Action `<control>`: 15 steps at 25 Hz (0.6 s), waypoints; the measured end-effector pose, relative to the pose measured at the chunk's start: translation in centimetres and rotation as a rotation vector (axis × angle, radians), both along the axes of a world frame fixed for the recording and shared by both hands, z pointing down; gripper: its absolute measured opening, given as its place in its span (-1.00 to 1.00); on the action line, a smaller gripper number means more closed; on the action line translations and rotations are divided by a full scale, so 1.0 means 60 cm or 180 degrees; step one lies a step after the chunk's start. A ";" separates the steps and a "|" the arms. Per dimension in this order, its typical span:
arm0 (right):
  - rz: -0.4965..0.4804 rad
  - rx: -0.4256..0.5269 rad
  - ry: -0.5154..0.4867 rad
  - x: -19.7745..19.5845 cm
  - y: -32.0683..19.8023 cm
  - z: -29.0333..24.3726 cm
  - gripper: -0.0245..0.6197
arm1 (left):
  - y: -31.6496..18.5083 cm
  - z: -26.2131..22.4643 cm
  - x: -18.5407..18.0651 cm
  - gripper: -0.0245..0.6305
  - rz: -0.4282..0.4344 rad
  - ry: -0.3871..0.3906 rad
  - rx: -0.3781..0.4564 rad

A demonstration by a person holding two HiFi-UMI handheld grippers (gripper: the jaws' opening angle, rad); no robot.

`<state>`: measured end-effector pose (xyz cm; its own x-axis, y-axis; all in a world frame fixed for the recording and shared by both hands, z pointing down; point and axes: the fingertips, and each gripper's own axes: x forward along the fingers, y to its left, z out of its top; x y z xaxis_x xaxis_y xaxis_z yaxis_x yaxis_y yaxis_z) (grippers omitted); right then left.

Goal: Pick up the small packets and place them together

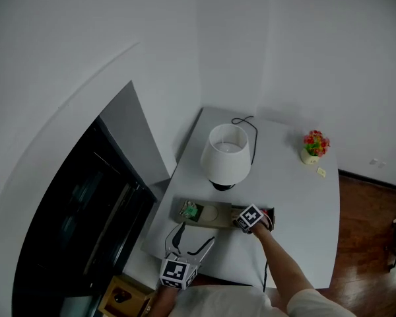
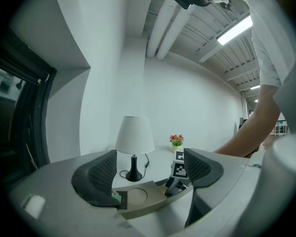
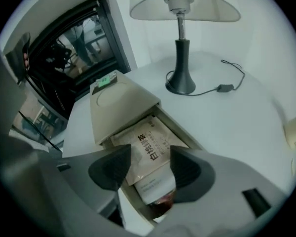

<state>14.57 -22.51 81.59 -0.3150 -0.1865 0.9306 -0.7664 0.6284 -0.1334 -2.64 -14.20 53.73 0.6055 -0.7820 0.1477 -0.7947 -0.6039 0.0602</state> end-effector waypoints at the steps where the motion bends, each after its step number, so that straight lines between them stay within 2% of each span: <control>1: -0.0023 -0.0030 0.0030 -0.005 0.002 0.001 -0.16 | 0.000 -0.001 -0.005 0.33 -0.0015 0.0003 0.0003; 4: -0.0062 0.0001 0.0153 -0.004 -0.003 -0.002 -0.19 | -0.002 -0.002 -0.019 0.33 -0.0070 0.0008 -0.0001; 8: -0.0036 -0.0092 0.0031 -0.016 0.009 0.000 -0.35 | -0.002 0.001 -0.035 0.33 -0.0125 -0.0007 -0.0022; 13: -0.0019 0.0101 0.0106 0.002 0.002 -0.024 -0.63 | -0.002 -0.001 -0.047 0.33 -0.0137 0.0018 -0.0020; 15: 0.0000 0.0225 0.0134 0.017 0.003 -0.037 -0.66 | -0.004 -0.002 -0.048 0.33 -0.0126 0.0019 -0.0016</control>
